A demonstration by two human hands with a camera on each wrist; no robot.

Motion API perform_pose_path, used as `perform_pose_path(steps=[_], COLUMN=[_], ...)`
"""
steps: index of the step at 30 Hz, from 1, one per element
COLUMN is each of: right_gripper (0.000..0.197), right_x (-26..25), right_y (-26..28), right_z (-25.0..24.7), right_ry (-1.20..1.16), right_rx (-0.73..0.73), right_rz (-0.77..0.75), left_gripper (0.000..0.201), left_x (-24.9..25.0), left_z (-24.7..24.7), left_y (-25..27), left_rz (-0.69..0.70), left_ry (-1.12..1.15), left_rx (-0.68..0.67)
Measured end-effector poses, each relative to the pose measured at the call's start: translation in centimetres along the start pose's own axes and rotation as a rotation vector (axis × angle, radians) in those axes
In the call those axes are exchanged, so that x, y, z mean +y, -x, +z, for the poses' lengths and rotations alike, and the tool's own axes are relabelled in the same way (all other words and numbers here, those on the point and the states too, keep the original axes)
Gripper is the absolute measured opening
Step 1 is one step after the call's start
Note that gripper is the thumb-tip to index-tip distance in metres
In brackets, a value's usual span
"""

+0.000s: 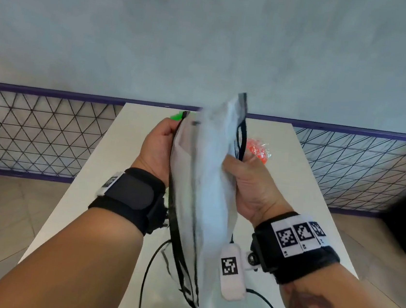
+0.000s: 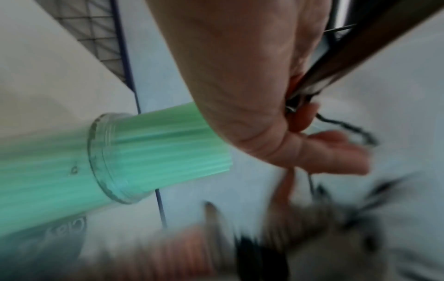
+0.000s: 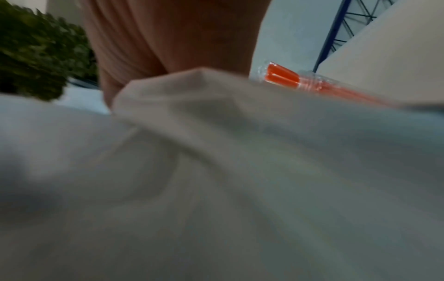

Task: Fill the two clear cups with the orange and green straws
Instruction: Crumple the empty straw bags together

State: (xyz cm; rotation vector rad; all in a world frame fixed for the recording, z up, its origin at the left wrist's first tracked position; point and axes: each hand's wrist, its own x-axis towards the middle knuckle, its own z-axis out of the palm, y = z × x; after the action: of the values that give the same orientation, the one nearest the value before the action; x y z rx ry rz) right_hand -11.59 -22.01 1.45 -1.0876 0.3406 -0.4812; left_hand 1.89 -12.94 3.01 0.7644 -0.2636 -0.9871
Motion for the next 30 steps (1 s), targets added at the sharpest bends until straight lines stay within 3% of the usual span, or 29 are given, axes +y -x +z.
perform_pose_path(steps=[1, 3, 5, 6, 8, 11, 13, 16, 19, 21, 23, 25, 30], right_gripper=[0.018, 0.008, 0.021, 0.028, 0.031, 0.022, 0.042, 0.077, 0.084, 0.075, 0.074, 0.075, 0.072], right_x=[-0.3, -0.7, -1.0, -1.1, -1.3, -1.9, -2.0, -1.8, -1.5, -2.1, -2.7, -3.2, -4.4], right_y=[0.1, 0.2, 0.2, 0.1, -0.3, -0.9, -0.8, 0.2, 0.8, 0.9, 0.7, 0.6, 0.8], right_z=[0.2, 0.2, 0.1, 0.0, 0.1, 1.1, 1.2, 0.6, 0.5, 0.7, 0.7, 0.5, 0.6], right_ry=[0.012, 0.136, 0.293, 0.327, 0.396, 0.429, 0.353, 0.431, 0.534, 0.554, 0.565, 0.612, 0.761], right_rx=[0.092, 0.358, 0.602, 0.667, 0.727, 0.713, 0.588, 0.281, 0.113, 0.223, 0.37, 0.428, 0.211], right_rz=[-0.031, -0.144, -0.263, -0.314, -0.388, -0.435, -0.388, -0.284, -0.233, -0.242, -0.274, -0.317, -0.447], left_gripper=[0.034, 0.078, 0.119, 0.126, 0.113, 0.075, 0.058, 0.045, 0.032, 0.035, 0.061, 0.067, 0.047], left_x=[0.0, 0.0, 0.1, 0.0, -0.6, -1.2, -1.0, 0.3, 1.8, 2.4, 2.6, 2.5, 2.3], left_z=[-0.2, -0.8, -1.1, -1.2, -0.4, 1.3, 1.8, 2.3, 3.0, 2.9, 1.9, 1.2, 0.9], left_y=[0.1, 0.7, 1.3, 1.4, 1.7, 1.2, 0.8, 0.7, 0.6, 0.3, 0.1, 0.1, 0.1], left_rz=[-0.011, -0.064, -0.113, -0.125, -0.111, -0.03, 0.011, 0.058, 0.163, 0.263, 0.351, 0.426, 0.539], left_ry=[-0.023, -0.087, -0.166, -0.266, -0.53, -0.671, -0.606, -0.513, -0.491, -0.539, -0.654, -0.789, -1.01], left_rx=[-0.018, -0.088, -0.243, -0.329, -0.404, -0.175, -0.034, 0.041, 0.13, 0.182, 0.201, 0.153, 0.069])
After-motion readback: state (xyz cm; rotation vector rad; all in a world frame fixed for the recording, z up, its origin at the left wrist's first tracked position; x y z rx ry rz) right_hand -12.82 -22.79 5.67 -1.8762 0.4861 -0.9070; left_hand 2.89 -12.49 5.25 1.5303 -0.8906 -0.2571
